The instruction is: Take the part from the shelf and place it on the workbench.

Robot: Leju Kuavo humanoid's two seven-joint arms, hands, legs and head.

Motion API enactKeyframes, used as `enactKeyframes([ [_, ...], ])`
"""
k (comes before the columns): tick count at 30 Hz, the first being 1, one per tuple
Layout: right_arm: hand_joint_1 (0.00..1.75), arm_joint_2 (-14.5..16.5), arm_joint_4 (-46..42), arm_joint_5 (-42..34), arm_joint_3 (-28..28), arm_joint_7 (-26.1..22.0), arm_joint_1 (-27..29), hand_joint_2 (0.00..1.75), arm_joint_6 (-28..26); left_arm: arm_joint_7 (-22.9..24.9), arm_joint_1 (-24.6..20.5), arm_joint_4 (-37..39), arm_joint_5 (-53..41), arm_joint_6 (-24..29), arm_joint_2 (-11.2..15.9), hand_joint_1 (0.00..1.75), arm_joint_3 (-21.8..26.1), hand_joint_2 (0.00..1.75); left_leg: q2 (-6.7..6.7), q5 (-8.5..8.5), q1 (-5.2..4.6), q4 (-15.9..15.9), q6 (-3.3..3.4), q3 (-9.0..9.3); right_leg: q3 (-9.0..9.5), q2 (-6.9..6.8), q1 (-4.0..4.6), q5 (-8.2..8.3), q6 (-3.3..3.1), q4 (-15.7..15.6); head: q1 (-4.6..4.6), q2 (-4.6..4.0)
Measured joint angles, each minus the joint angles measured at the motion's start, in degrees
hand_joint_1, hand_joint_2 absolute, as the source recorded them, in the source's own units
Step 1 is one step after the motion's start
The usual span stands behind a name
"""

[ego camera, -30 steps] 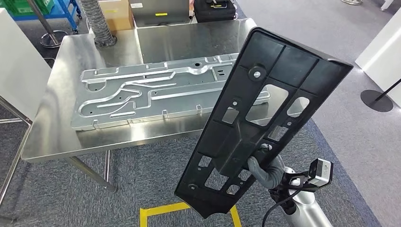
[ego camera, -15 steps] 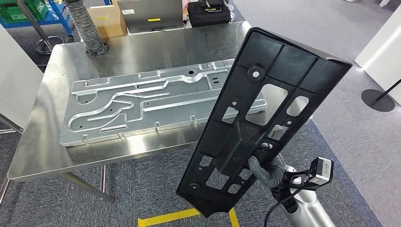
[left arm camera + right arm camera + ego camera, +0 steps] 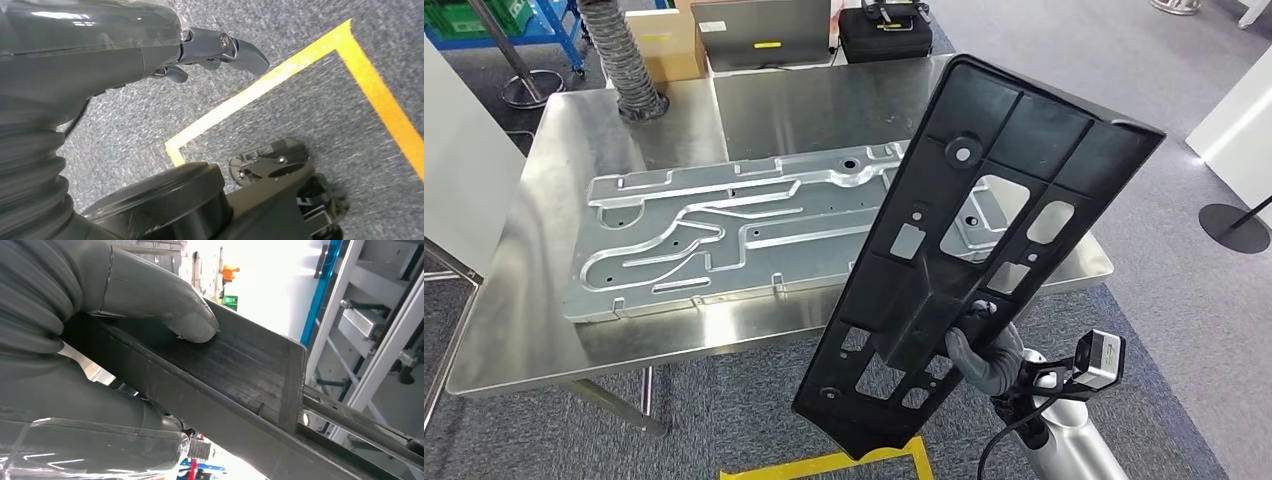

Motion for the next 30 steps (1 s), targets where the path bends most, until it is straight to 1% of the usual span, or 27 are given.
enactKeyframes([
  [1, 1.75, 0.0, 0.0, 0.0, 0.0, 0.2, -0.1, 1.75, -0.2, 0.0, 0.0, 0.0, 0.0, 0.0, 0.0, 0.0, 0.0, 1.75, 0.0, -0.25, -0.02, 0.1, -0.24, 0.02, 0.71, -0.01, 0.25, 0.68, -0.35, -2.1, 0.01, 0.0],
  [3, 1.75, 0.0, 0.0, -0.3, 0.0, 0.8, -0.5, 1.75, -0.7, 0.1, -0.1, 0.0, 0.0, 0.0, -0.1, 0.0, 0.0, 1.75, 0.06, -0.5, -0.03, 0.0, -0.79, -0.12, 0.87, 0.08, 0.63, 0.33, -0.77, -3.2, 0.01, 0.0],
  [5, 1.75, 0.0, -0.2, -0.9, 0.0, 1.9, -1.1, 1.75, -1.1, 0.2, -0.2, 0.0, 0.0, -0.2, -0.1, 0.0, 0.0, 1.75, 0.18, -1.06, -0.06, 0.3, -1.42, -0.11, 1.3, 0.18, 0.25, 0.16, -1.1, -3.9, 0.01, 0.0],
  [6, 1.75, 0.0, -0.2, -1.3, 0.0, 2.6, -1.7, 1.75, -1.3, 0.2, -0.3, 0.0, -0.1, -0.2, 0.0, 0.0, 0.0, 1.75, 0.23, -1.89, -0.06, 1.6, -1.77, -0.59, 1.66, 0.16, 0.03, 0.13, -1.3, -4.3, 0.0, 0.0],
  [7, 1.75, 0.0, -0.2, -1.7, 0.0, 3.5, -2.4, 1.75, -1.5, 0.3, -0.3, 0.0, -0.2, -0.3, 0.0, 0.0, 0.0, 1.75, 0.25, -3.2, 0.02, 4.2, -2.1, -1.79, 2.01, 0.12, -0.18, 0.07, -1.49, -4.6, 0.0, 0.0],
  [8, 1.75, 0.0, -0.2, -2.2, 0.0, 4.4, -3.3, 1.75, -1.7, 0.3, -0.4, 0.0, -0.3, -0.4, 0.0, 0.0, 0.0, 1.75, 0.27, -4.74, 0.2, 7.9, -2.4, -3.65, 2.22, 0.09, -0.16, -0.03, -1.65, -4.6, 0.0, 0.0],
  [9, 1.75, -0.1, -0.1, -2.6, 0.0, 5.3, -4.2, 1.75, -2.0, 0.3, -0.4, 0.0, -0.4, -0.5, 0.0, 0.0, 0.0, 1.75, 0.27, -6.21, 0.38, 11.9, -2.64, -5.96, 2.32, 0.07, -0.17, -0.15, -1.76, -4.6, -0.01, 0.0],
  [10, 1.75, -0.1, 0.0, -3.1, 0.0, 6.2, -5.2, 1.75, -2.2, 0.3, -0.5, 0.0, -0.6, -0.6, 0.0, 0.0, 0.0, 1.75, 0.27, -6.91, 0.54, 15.1, -2.85, -7.99, 2.41, 0.08, -0.17, -0.27, -1.79, -4.6, -0.01, 0.0],
  [11, 1.75, -0.1, 0.2, -3.4, 0.0, 7.1, -6.2, 1.75, -2.6, 0.3, -0.5, 0.0, -0.7, -0.6, 0.0, 0.0, 0.0, 1.75, 0.28, -6.49, 0.67, 16.5, -3.01, -9.18, 2.56, 0.1, -0.17, -0.4, -1.76, -4.5, -0.01, 0.0],
  [12, 1.75, -0.1, 0.4, -3.6, 0.0, 7.9, -7.4, 1.75, -3.1, 0.3, -0.6, 0.0, -0.8, -0.7, 0.0, 0.0, 0.0, 1.75, 0.3, -4.91, 0.79, 15.7, -3.1, -9.3, 2.78, 0.14, -0.2, -0.57, -1.7, -4.5, -0.01, 0.0],
  [13, 1.75, -0.1, 0.7, -3.7, 0.0, 8.6, -8.7, 1.75, -3.6, 0.3, -0.7, 0.0, -0.9, -0.7, 0.1, 0.0, 0.0, 1.75, 0.31, -2.49, 0.89, 12.8, -3.1, -8.39, 3.05, 0.21, -0.23, -0.76, -1.59, -4.4, -0.01, 0.0],
  [14, 1.75, -0.1, 1.0, -3.7, 0.0, 9.3, -10.0, 1.75, -4.1, 0.3, -0.6, 0.0, -1.0, -0.7, 0.1, 0.0, 0.0, 1.75, 0.32, 0.06, 0.97, 9.0, -3.03, -6.98, 3.3, 0.3, -0.25, -0.96, -1.43, -4.4, -0.01, 0.0],
  [15, 1.75, -0.1, 1.3, -3.7, 0.0, 9.7, -11.0, 1.75, -4.5, 0.2, -0.6, 0.0, -1.1, -0.7, 0.1, 0.0, 0.0, 1.75, 0.33, 1.99, 1.02, 5.7, -2.94, -5.73, 3.48, 0.38, -0.27, -1.11, -1.31, -4.3, -0.01, 0.0],
  [16, 1.75, -0.1, 1.4, -3.7, 0.0, 9.9, -11.6, 1.75, -4.7, 0.2, -0.6, 0.0, -1.1, -0.7, 0.2, 0.0, 0.0, 1.75, 0.34, 3.14, 1.04, 3.7, -2.86, -4.91, 3.57, 0.44, -0.28, -1.2, -1.2, -4.2, -0.01, 0.0],
  [17, 1.75, -0.1, 1.5, -3.7, 0.0, 10.1, -11.9, 1.75, -4.8, 0.2, -0.6, 0.0, -1.1, -0.7, 0.2, 0.0, 0.0, 1.75, 0.34, 3.55, 1.04, 2.8, -2.81, -4.58, 3.59, 0.46, -0.28, -1.25, -1.15, -4.2, -0.01, 0.0],
  [20, 1.75, -0.1, 1.8, -3.6, 0.0, 10.5, -12.9, 1.75, -5.1, 0.2, -0.6, 0.0, -1.2, -0.7, 0.2, 0.0, 0.0, 1.75, 0.35, 3.18, 0.92, 1.9, -2.67, -4.23, 3.49, 0.53, -0.06, -1.32, -0.98, -4.1, 0.0, 0.0],
  [21, 1.75, -0.1, 2.4, -3.2, -0.1, 11.1, -14.5, 1.75, -5.6, 0.1, -0.5, 0.0, -1.2, -0.8, 0.2, 0.0, 0.0, 1.75, 0.33, 2.99, 0.82, 1.5, -2.4, -4.14, 3.3, 0.62, 0.01, -1.25, -0.69, -4.0, 0.0, 0.0],
  [22, 1.75, 0.0, 3.4, -2.2, -0.1, 12.1, -17.1, 1.75, -6.6, -0.1, -0.5, 0.0, -1.3, -0.9, 0.2, 0.0, 0.0, 1.75, 0.36, 2.96, 0.82, 0.9, -1.85, -3.97, 2.68, 0.64, 0.0, -1.83, -0.14, -3.0, 0.0, 0.0],
  [23, 1.75, 0.0, 4.7, -1.0, -0.2, 13.2, -19.9, 1.75, -7.5, -0.2, -0.5, 0.0, -1.4, -1.0, 0.2, 0.0, 0.0, 1.75, 0.44, 3.1, 0.86, 0.5, -1.29, -3.93, 1.57, 0.64, -0.13, -2.89, 0.41, -1.1, 0.0, 0.0],
  [24, 1.75, 0.1, 6.1, 0.4, -0.4, 14.3, -22.8, 1.75, -8.7, -0.4, -0.4, 0.0, -1.5, -1.1, 0.2, 0.0, 0.0, 1.75, 0.54, 3.23, 0.89, 0.2, -0.72, -3.93, -0.08, 0.62, -0.27, -4.39, 0.99, 2.0, 0.01, 0.0],
  [25, 1.75, 0.2, 7.4, 1.6, -0.5, 15.0, -25.0, 1.75, -9.5, -0.5, -0.4, 0.0, -1.6, -1.2, 0.2, 0.0, 0.0, 1.75, 0.67, 3.36, 0.93, 0.0, -0.35, -3.84, -2.11, 0.56, -0.38, -6.23, 1.4, 6.0, 0.02, 0.0],
  [26, 1.75, 0.3, 8.7, 2.4, -0.7, 15.6, -26.5, 1.75, -10.1, -0.6, -0.3, 0.0, -1.7, -1.2, 0.2, 0.0, 0.0, 1.75, 0.78, 3.32, 0.88, 0.0, -0.25, -3.85, -4.01, 0.55, -0.41, -7.36, 1.54, 9.5, 0.02, 0.0],
  [27, 1.75, 0.3, 10.2, 3.3, -0.7, 16.1, -28.2, 1.75, -10.6, -0.6, -0.3, 0.0, -1.7, -1.3, 0.2, 0.0, 0.0, 1.75, 0.88, 3.26, 0.83, 0.1, -0.23, -3.84, -5.29, 0.55, -0.43, -7.53, 1.62, 11.6, 0.02, 0.0],
  [28, 1.75, 0.4, 12.0, 4.5, -0.8, 16.7, -30.3, 1.75, -11.0, -0.8, -0.2, 0.0, -1.8, -1.4, 0.2, 0.0, 0.0, 1.75, 0.97, 3.17, 0.79, 0.2, -0.23, -3.83, -5.59, 0.54, -0.43, -6.6, 1.61, 11.5, 0.02, 0.0],
  [29, 1.75, 0.4, 14.0, 5.9, -0.8, 17.3, -32.8, 1.75, -11.6, -1.0, -0.1, 0.0, -1.8, -1.4, 0.2, 0.0, 0.0, 1.75, 1.05, 3.06, 0.76, 0.4, -0.27, -3.83, -4.81, 0.53, -0.43, -4.75, 1.52, 9.3, 0.02, 0.0],
  [30, 1.75, 0.5, 16.2, 7.5, -0.7, 17.7, -35.6, 1.75, -12.2, -1.3, -0.1, 0.0, -1.9, -1.5, 0.2, 0.0, 0.0, 1.75, 1.12, 2.91, 0.71, 0.6, -0.35, -3.84, -3.19, 0.52, -0.42, -2.45, 1.35, 5.5, 0.02, 0.0],
])
